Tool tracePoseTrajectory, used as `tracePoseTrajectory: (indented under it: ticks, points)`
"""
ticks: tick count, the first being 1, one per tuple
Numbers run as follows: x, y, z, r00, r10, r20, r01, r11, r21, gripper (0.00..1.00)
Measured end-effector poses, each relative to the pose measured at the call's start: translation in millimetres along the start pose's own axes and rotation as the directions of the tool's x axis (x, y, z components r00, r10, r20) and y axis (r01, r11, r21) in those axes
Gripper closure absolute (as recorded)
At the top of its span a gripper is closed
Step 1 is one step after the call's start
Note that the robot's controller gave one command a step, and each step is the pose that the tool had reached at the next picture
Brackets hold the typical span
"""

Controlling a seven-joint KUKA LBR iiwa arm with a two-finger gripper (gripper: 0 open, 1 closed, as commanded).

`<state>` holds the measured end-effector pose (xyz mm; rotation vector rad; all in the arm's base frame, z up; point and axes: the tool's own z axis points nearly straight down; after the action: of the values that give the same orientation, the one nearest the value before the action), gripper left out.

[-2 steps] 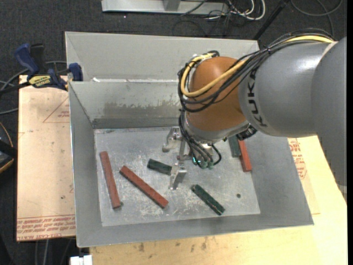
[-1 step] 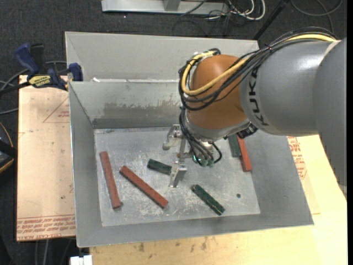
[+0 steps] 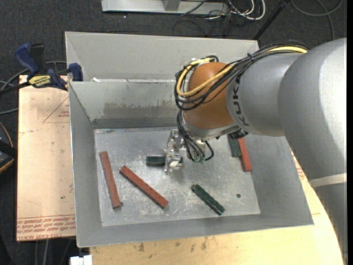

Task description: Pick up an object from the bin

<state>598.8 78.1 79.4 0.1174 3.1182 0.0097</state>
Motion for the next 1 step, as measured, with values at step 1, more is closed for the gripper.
tracePoseTrajectory:
  ticks: [1]
  points:
    - [0.0,0.0,0.0,1.000,0.001,0.000,-0.001,1.000,0.000,1.00]
